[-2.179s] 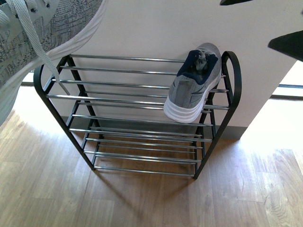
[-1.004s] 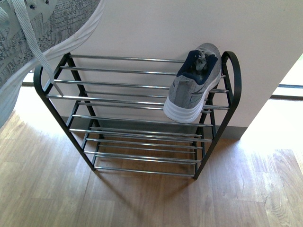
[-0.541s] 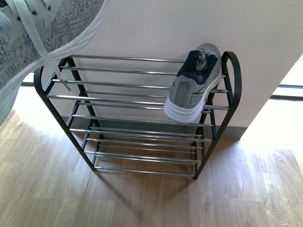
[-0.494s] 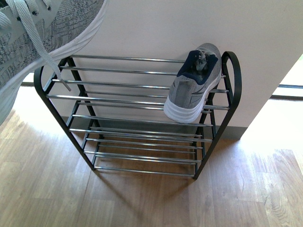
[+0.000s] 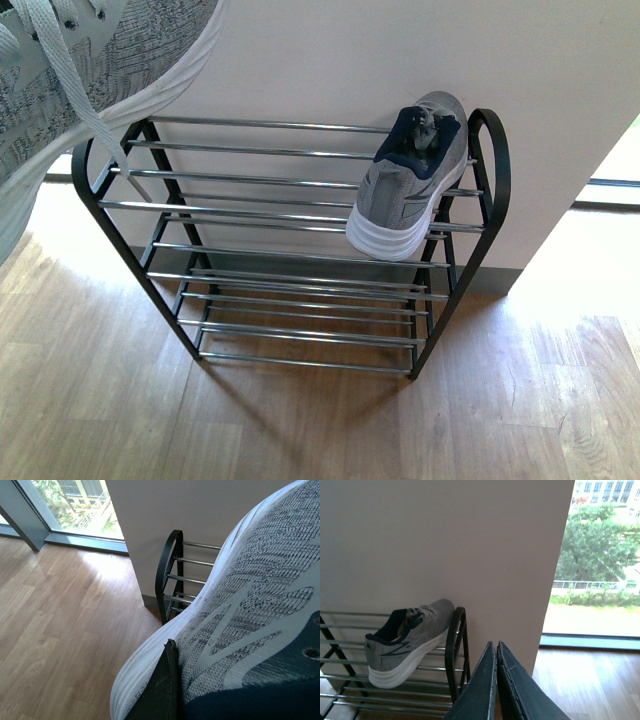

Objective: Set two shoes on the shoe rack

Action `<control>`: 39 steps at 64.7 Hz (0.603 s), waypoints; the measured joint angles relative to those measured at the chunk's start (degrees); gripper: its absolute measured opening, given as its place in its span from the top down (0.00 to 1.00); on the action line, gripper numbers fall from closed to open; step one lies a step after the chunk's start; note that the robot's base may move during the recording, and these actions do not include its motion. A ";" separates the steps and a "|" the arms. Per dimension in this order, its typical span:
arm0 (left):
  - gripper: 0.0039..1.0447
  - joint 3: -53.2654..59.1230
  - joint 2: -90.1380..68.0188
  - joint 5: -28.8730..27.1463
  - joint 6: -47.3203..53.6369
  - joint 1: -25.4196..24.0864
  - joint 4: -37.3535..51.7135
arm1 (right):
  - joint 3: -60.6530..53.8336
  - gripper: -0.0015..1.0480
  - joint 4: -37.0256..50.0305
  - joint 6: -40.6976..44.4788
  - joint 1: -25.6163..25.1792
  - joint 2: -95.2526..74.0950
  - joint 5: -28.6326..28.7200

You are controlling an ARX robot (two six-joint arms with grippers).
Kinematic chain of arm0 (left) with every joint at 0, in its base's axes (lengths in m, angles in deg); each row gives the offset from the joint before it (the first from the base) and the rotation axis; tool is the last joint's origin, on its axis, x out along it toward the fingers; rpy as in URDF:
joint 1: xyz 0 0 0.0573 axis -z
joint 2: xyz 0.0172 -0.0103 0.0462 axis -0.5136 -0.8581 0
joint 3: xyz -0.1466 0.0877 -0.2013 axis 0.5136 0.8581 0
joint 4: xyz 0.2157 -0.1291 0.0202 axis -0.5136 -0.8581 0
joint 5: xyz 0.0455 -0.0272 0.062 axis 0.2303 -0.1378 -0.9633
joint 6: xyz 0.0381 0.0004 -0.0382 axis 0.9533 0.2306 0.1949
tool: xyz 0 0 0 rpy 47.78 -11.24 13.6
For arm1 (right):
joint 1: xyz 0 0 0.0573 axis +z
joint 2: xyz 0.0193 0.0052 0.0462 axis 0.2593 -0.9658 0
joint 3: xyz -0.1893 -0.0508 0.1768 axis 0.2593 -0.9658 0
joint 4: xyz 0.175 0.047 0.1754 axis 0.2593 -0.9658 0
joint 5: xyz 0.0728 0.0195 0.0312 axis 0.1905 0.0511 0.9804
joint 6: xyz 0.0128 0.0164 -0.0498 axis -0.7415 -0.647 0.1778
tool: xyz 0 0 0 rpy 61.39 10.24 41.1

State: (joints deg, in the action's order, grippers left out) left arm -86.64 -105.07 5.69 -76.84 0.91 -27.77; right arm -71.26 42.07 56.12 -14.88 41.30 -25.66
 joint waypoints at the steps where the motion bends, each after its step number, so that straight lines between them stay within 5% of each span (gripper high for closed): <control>1: 0.99 0.00 0.00 -0.02 0.00 0.00 0.00 | 0.00 0.98 -0.09 0.00 0.00 0.17 -0.02; 23: 0.99 0.02 0.00 0.07 0.00 0.00 0.00 | 0.00 0.98 -0.28 0.00 0.00 0.39 -0.07; 33: 0.99 -0.42 -1.36 -1.97 -3.02 -0.04 -0.94 | 0.00 0.71 -0.28 0.09 0.00 0.39 -0.07; 39: 0.99 -3.74 -9.29 3.30 -8.57 -3.15 0.17 | 0.00 0.50 -0.28 0.09 0.00 0.44 -0.04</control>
State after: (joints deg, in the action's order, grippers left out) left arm -90.38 -114.36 8.99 -85.41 -2.24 -27.60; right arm -71.26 41.78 56.21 -14.88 41.74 -25.71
